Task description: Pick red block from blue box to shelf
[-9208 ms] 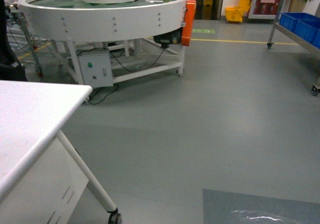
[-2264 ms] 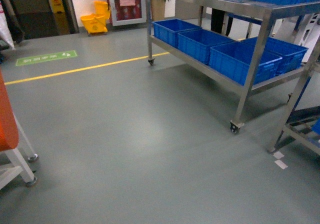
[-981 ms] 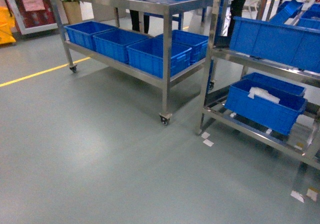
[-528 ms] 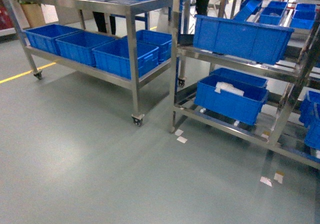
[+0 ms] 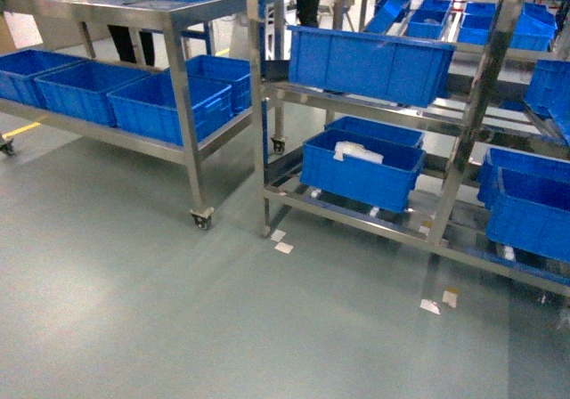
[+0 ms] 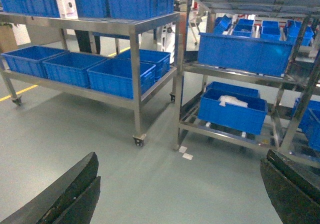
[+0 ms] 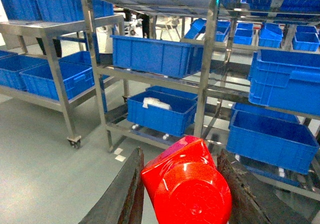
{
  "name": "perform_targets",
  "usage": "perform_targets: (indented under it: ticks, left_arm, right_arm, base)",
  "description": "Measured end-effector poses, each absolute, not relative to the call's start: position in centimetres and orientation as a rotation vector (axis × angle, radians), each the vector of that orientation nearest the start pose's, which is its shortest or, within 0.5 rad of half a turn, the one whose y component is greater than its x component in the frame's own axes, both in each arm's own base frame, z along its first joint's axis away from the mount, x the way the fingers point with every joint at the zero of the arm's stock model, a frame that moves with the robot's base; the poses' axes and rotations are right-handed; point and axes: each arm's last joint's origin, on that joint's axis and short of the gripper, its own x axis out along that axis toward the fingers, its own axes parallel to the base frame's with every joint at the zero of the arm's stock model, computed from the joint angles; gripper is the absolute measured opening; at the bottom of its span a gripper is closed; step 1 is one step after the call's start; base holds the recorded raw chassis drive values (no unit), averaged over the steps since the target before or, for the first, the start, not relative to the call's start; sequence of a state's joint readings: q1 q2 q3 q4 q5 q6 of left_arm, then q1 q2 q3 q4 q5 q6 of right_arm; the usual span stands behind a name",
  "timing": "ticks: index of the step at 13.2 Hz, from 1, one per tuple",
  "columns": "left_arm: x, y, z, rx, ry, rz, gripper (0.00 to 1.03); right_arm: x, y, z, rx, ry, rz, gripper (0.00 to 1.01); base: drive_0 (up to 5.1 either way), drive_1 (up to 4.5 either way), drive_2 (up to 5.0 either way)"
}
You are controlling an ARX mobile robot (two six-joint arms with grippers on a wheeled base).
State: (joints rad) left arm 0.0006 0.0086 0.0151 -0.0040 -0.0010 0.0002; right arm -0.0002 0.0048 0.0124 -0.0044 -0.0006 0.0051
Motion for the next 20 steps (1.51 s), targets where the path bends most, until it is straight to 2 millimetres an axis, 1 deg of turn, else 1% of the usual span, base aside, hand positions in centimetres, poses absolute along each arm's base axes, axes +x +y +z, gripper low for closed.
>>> perform_targets:
  ticks: [20]
  left_arm:
    - [9.73, 0.00, 16.76, 0.000, -0.002, 0.001, 0.98]
  right_arm:
    - [9.72, 0.00, 16.69, 0.005, -0.003, 0.000, 0.35]
  base:
    - [-1.5, -1.48, -1.5]
